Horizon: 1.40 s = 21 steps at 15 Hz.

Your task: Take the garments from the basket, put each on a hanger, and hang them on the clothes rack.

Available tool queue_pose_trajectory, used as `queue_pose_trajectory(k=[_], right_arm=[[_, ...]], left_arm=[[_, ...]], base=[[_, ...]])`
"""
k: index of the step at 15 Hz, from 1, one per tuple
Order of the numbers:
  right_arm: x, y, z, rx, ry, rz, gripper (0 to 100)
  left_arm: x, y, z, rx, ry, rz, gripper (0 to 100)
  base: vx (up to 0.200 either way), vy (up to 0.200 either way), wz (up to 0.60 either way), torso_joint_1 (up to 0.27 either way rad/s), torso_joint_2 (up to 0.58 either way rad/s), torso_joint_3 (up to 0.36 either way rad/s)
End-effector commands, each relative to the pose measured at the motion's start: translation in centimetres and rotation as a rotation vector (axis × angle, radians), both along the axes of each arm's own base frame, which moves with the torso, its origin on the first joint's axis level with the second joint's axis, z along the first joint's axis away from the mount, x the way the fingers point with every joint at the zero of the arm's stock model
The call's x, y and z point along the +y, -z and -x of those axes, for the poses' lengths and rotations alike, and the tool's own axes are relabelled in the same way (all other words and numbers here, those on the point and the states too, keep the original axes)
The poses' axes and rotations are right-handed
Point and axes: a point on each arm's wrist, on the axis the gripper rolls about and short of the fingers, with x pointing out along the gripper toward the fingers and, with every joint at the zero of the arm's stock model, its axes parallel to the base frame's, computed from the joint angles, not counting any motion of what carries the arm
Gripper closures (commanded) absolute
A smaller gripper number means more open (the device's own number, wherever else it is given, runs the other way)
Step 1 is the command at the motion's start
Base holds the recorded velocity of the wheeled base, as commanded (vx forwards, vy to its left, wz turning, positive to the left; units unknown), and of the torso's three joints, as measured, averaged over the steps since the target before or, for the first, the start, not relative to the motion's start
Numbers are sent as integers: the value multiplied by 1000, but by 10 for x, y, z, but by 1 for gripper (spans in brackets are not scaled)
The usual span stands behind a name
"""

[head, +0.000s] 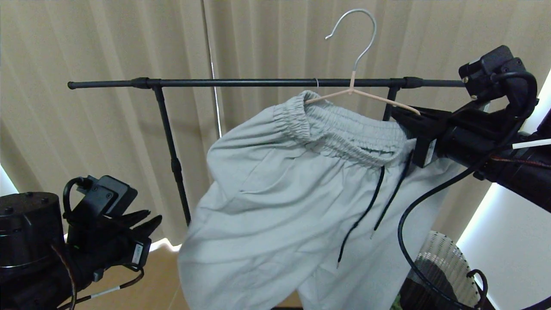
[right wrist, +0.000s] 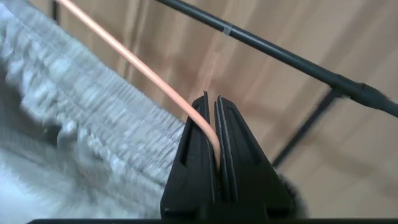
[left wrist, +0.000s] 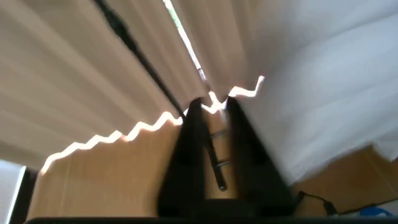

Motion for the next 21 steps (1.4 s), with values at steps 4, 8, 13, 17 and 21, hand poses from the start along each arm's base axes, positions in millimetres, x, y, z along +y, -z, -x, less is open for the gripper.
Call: queue_pose_trajectory(k=[4,8,13,17,21], right_arm=[[-2,13,-1,76,36,40,100],[-10,22,-2,186,191,105,100],[-27,16,-1,239,332,138,100],[-48,11,7,300,401,162,100],[-52,12,4,310,420,162,100]], left_arm=[[-7,-13,11,-121,73,58,0],[2,-42,33,-266,59,161,0],[15,-41,65,-258,48,189,0],[19,-30,77,-240,49,206,0],[21,-31,82,-261,51,210,0]], base=[[0,0,0,0,0,0],[0,0,0,0,0,0],[0,0,0,0,0,0],[0,0,0,0,0,0],[0,0,0,0,0,0]])
